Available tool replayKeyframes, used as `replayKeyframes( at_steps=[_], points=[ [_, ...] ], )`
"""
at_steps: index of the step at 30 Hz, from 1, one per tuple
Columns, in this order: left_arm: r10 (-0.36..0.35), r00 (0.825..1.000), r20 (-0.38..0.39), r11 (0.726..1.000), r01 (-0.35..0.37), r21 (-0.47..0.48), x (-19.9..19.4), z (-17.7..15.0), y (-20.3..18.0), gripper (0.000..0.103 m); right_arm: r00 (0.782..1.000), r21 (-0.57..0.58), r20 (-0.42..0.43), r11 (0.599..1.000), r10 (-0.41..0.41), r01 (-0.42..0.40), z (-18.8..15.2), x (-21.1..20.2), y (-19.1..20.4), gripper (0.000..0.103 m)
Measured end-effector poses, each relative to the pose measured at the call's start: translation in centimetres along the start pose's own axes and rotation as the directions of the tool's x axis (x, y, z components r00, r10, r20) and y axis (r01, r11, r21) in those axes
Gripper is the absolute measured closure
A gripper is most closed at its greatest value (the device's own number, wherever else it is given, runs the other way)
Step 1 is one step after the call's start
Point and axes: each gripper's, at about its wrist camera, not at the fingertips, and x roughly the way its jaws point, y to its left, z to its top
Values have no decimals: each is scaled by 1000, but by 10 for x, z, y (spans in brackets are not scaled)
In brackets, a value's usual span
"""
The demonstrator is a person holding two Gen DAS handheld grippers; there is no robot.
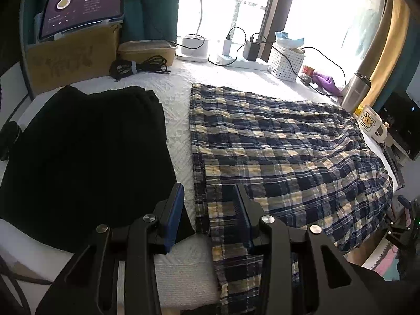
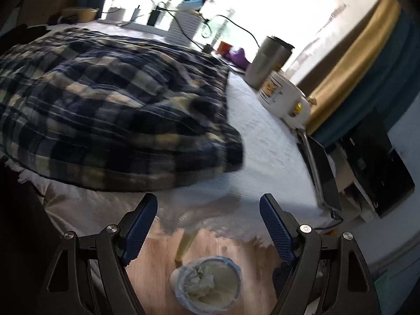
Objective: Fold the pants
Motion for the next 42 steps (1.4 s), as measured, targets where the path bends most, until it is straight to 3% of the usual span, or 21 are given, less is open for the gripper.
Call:
replayKeyframes(
  at_steps=[14, 21, 22, 25, 26, 29, 32, 37, 39, 40, 42],
  points=[
    [-23, 1000, -11, 1000, 23, 5, 3, -1, -7, 65, 984, 11, 132, 993, 116, -119, 60, 9, -5, 21],
    [-74, 997, -5, 995, 74, 73, -1, -2, -26, 65, 968, 58, 149, 975, 202, -213, 99, 28, -11, 21],
    [-84, 996, -5, 993, 84, 86, -1, -3, -31, 63, 966, 69, 148, 972, 213, -225, 103, 31, -12, 21],
    [-137, 991, -3, 981, 136, 138, -1, -5, -48, 41, 953, 120, 138, 951, 270, -286, 118, 40, -18, 21],
    [-153, 988, -1, 977, 152, 152, -2, -5, -54, 39, 948, 146, 136, 941, 288, -307, 122, 43, -21, 21],
    [-214, 977, -10, 954, 211, 213, 0, -2, -80, 39, 928, 206, 129, 906, 348, -369, 136, 52, -29, 21],
    [-274, 961, -40, 915, 274, 295, 8, 0, -117, 38, 925, 218, 120, 899, 362, -380, 150, 58, -32, 21],
    [-387, 911, -141, 800, 408, 441, 21, -6, -192, 38, 916, 228, 111, 887, 386, -402, 167, 65, -39, 21],
    [-404, 896, -182, 765, 440, 470, 25, -10, -210, 38, 910, 246, 110, 876, 400, -415, 170, 68, -44, 21],
    [-402, 892, -207, 750, 451, 485, 29, -13, -219, 38, 907, 256, 109, 871, 406, -420, 172, 69, -46, 21],
    [-362, 903, -234, 751, 431, 501, 38, -19, -226, 38, 903, 271, 112, 861, 415, -429, 177, 72, -49, 21]
  ],
)
